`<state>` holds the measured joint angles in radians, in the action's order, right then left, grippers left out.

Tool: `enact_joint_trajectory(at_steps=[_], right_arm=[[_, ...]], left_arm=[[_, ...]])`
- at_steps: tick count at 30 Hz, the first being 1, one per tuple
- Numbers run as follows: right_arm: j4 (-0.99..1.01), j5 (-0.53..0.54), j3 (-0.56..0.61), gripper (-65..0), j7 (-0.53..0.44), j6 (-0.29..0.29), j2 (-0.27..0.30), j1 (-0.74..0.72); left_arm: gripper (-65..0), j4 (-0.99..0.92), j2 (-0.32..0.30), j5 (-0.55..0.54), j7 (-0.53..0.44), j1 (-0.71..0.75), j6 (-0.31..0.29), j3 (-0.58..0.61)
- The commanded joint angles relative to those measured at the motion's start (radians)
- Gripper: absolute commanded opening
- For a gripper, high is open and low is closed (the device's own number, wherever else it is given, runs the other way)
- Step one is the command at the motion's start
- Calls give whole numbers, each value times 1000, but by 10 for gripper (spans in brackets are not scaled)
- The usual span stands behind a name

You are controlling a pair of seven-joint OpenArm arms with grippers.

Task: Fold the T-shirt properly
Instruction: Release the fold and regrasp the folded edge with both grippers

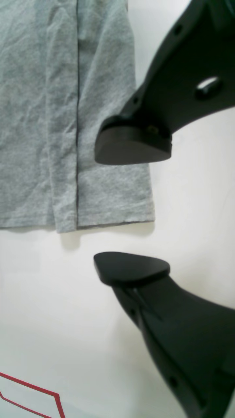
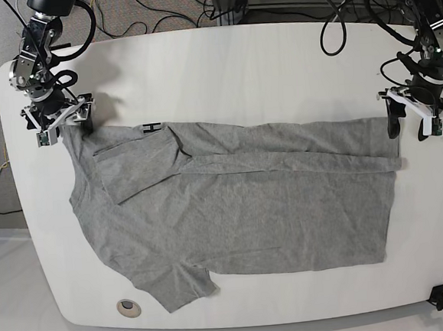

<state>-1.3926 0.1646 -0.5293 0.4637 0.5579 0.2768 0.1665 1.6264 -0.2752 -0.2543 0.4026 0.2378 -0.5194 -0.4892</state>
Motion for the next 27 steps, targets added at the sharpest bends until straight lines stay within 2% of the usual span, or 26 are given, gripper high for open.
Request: enact_joint_trajectory(at_steps=[1,7,10,17,20,27], right_arm=[[-9,6,-4,-262,7,3,12,-3],[-9,6,-4,-571,7,3,12,-3],[-9,6,-4,-645,7,3,12,-3],[-11,6,-4,-650,7,3,12,-3],[-11,6,-4,-650,7,3,12,-3],[-12,6,-4,-650,7,3,12,-3]], left_arm=[[-272,-12,-17,-9,-21,-10,5,-7],[-272,-53,-14,-10,-23,-28,5,-7],[-272,-91,-14,-10,-23,-53,5,-7],[-272,-203,-14,-10,-23,-128,5,-1],[-271,-220,9,-10,-23,-133,5,5],[-271,-305,14,-10,-21,-145,5,7]])
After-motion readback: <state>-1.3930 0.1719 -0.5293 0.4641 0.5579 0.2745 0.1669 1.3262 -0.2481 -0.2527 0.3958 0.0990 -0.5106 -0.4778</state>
